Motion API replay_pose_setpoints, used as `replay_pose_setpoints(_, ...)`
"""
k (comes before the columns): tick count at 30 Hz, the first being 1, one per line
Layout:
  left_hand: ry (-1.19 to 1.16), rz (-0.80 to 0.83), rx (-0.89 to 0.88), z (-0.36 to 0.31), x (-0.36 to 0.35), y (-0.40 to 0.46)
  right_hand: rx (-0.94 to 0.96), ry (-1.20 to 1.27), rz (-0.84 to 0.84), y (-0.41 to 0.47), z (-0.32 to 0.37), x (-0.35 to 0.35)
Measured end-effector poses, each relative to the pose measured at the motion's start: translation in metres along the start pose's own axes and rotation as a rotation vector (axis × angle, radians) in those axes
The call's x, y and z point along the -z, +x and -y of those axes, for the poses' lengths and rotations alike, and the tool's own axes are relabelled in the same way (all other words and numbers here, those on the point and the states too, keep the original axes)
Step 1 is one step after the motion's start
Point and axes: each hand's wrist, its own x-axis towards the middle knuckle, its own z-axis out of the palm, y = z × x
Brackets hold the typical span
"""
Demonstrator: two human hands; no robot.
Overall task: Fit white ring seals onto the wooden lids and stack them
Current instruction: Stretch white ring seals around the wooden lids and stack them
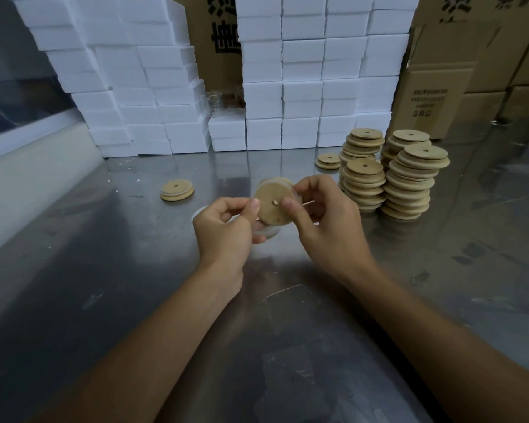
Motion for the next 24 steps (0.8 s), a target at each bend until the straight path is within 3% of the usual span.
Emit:
replay_pose_setpoints(3, -0.156, 0.029, 0.173, -0.0048, -0.0025, -0.0030, 0.022, 0.023, -0.002, -0.0029, 0.0025, -0.0016)
replay_pose_setpoints(7, -0.209, 0.136, 0.254, -0.0057, -0.0026, -0.0051, 0.027, 0.035, -0.016, -0.0037, 0.0025, -0.0013)
replay_pose_setpoints(13, 0.127, 0.182, -0.067, -0.0014, 0.0018, -0.0037, 0.073, -0.055, -0.051, -0.0005, 0.0004, 0.0057)
replay_pose_setpoints(19, 0.488, 0.302, -0.532, 0.0019, 0.0025, -0.0085, 0.172, -0.186, 0.060, -0.0014, 0.0038, 0.0059)
replay_pose_setpoints(21, 0.483, 0.302, -0.535, 0.0021, 0.0023, -0.0084, 0.196, -0.217, 0.087, -0.0013, 0.0049, 0.0057)
replay_pose_setpoints(24, 0.271, 0.282, -0.307, 0.0015, 0.0012, -0.0052, 0.168, -0.193, 0.072, -0.0022, 0.0040, 0.0035)
